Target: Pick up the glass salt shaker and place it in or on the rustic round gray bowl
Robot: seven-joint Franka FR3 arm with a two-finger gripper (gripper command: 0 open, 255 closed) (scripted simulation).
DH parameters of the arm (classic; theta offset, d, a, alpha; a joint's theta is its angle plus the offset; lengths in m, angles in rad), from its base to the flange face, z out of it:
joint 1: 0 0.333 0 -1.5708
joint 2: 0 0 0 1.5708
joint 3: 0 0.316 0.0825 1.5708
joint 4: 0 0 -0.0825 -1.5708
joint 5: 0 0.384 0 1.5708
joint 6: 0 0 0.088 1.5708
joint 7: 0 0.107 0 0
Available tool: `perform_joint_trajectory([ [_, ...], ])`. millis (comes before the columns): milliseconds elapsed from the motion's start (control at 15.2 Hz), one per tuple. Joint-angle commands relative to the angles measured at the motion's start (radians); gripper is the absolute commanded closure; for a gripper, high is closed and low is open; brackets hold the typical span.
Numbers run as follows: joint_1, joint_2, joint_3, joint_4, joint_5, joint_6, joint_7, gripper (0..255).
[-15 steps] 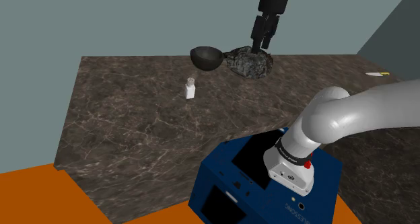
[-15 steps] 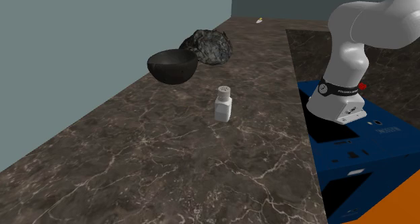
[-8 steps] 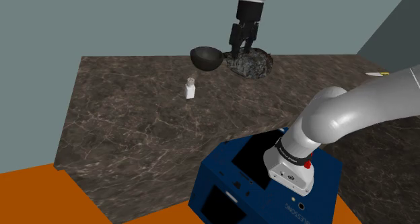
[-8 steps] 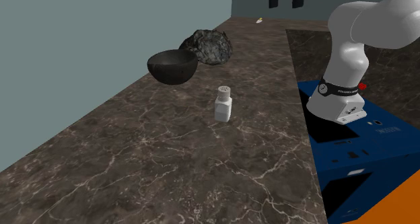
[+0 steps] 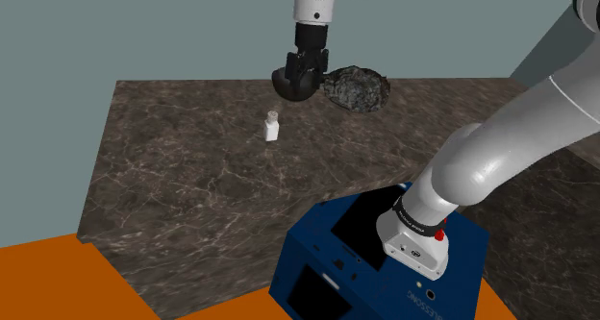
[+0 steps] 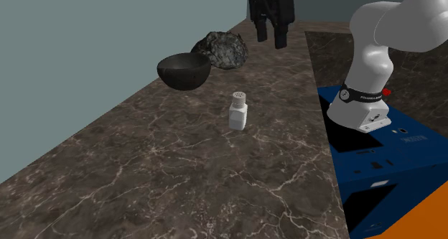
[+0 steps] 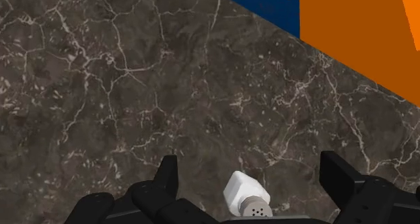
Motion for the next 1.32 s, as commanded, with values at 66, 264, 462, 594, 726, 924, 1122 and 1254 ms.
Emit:
perform_joint_trajectory([
  [66,0.002,0.113,0.012,0.052,-0.002,0.050,0.020,0],
  [264,0.007,0.231,0.023,0.120,-0.007,0.092,0.044,0],
  [462,0.014,0.345,0.030,0.194,-0.015,0.121,0.067,0],
  [594,0.016,0.348,0.031,0.170,-0.014,0.148,0.066,0],
  [726,0.017,0.351,0.033,0.147,-0.013,0.175,0.066,0],
  [924,0.020,0.358,0.035,0.114,-0.011,0.215,0.065,0],
  [1122,0.020,0.360,0.035,0.108,-0.011,0.223,0.065,0],
  [1254,0.020,0.360,0.035,0.108,-0.011,0.223,0.065,0],
])
